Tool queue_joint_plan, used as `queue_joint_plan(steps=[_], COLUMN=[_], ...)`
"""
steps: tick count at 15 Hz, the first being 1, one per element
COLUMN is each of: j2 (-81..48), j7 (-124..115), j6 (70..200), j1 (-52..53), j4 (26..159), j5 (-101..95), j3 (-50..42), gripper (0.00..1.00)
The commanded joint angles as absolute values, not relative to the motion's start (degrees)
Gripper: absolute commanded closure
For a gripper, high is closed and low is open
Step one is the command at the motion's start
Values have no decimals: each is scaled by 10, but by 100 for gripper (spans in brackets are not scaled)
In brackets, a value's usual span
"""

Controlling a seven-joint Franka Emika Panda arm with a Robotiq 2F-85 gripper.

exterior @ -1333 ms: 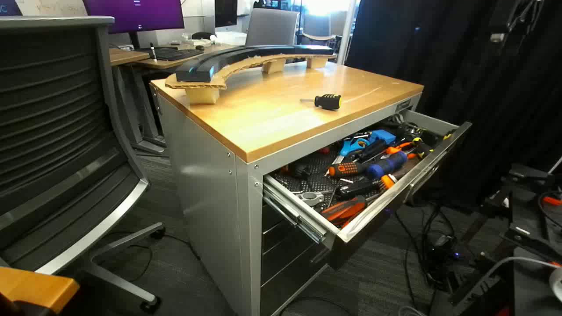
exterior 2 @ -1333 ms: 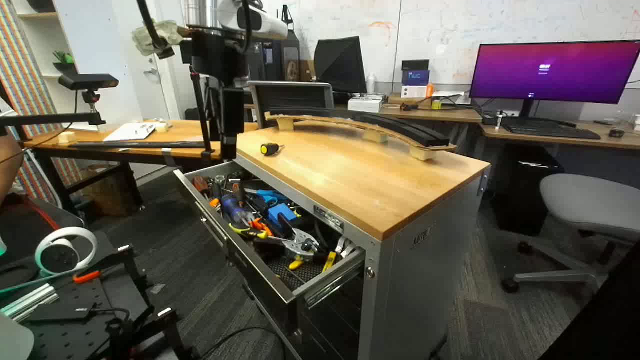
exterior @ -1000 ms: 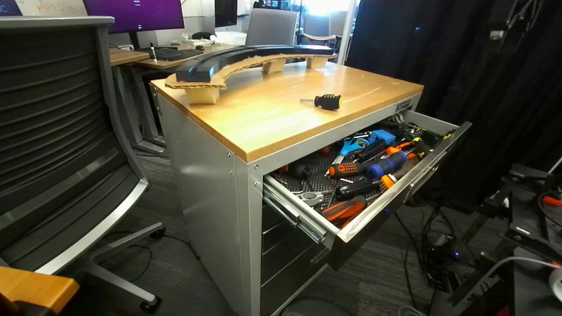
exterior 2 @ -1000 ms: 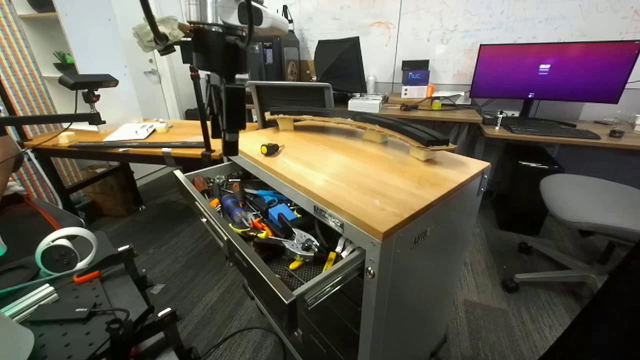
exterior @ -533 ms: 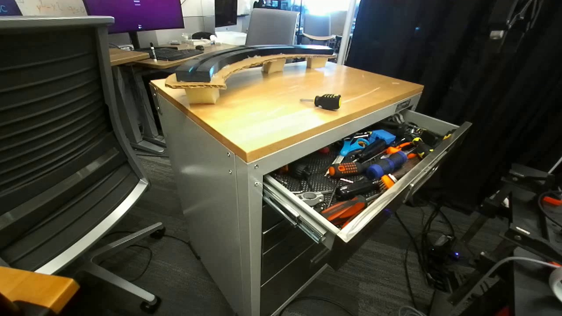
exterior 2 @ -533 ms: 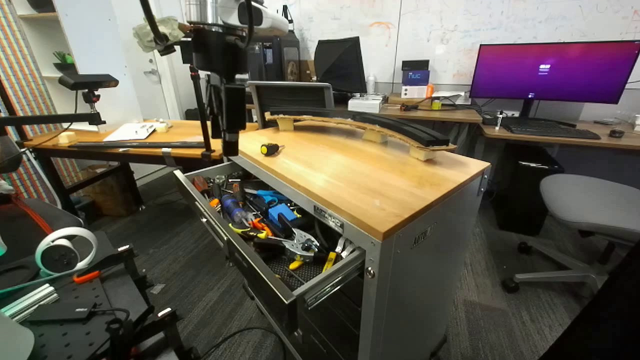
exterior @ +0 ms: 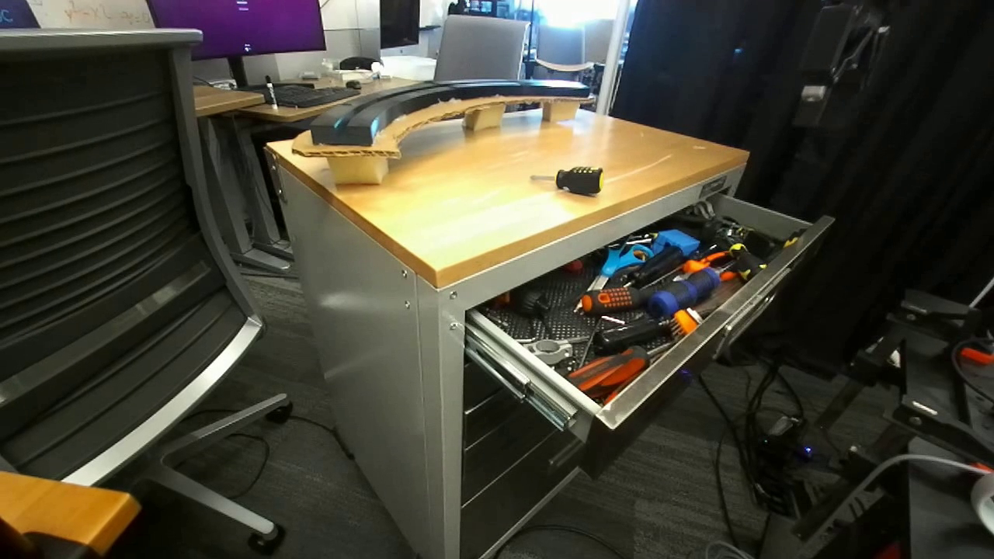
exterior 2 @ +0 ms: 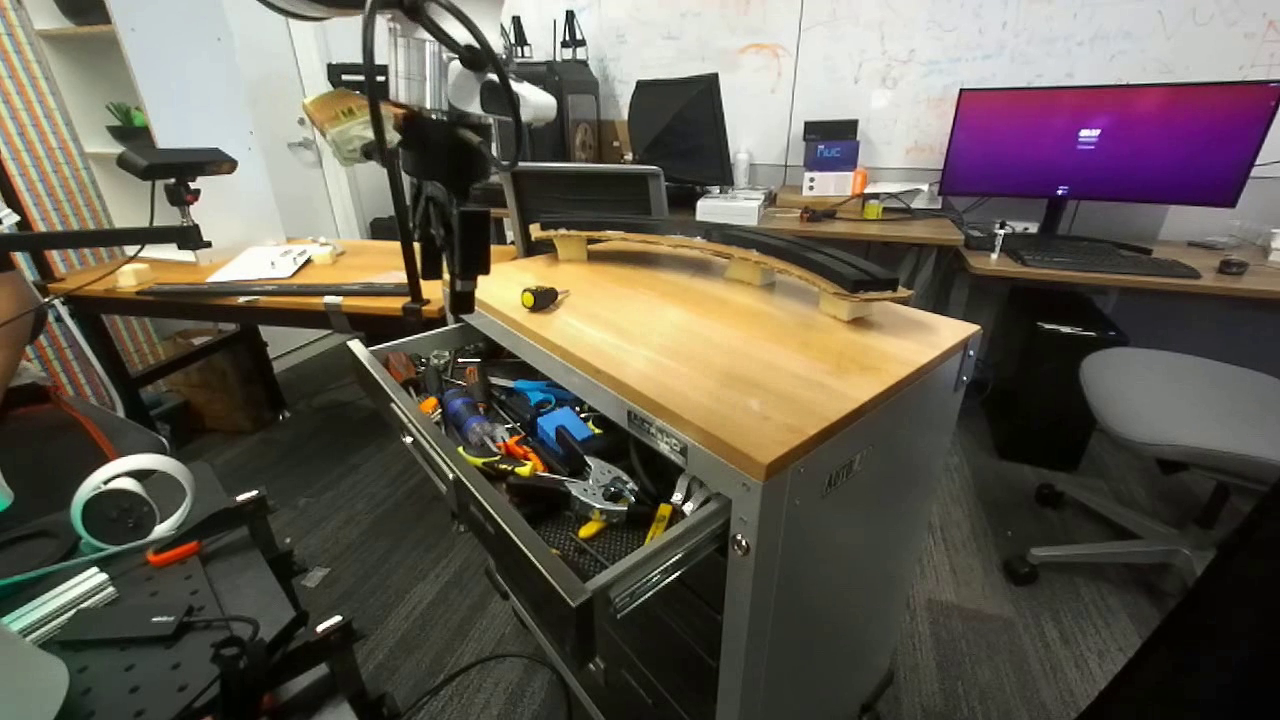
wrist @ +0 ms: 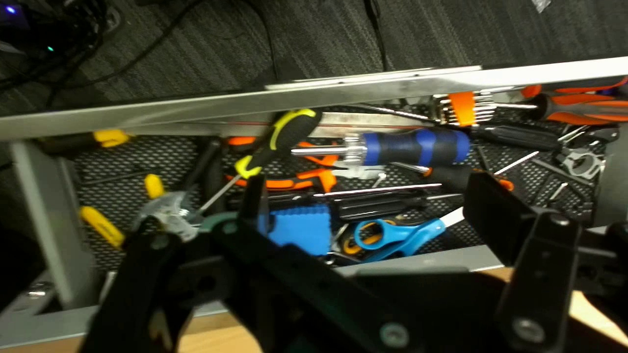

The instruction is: Put the screwdriver in the drawer and close it

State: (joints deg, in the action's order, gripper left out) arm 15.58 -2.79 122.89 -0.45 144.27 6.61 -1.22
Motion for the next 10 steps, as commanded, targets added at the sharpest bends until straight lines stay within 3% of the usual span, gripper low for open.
queue_joint_plan(steps=[1, 6, 10], j2=[51, -72, -141], j7=[-44, -96, -179], j6=[1306, 1439, 1504], j1=[47, 81, 105], j4=[1384, 1306, 1247], j5=[113, 79, -39], j3=[36, 78, 56], gripper=[0, 0, 0])
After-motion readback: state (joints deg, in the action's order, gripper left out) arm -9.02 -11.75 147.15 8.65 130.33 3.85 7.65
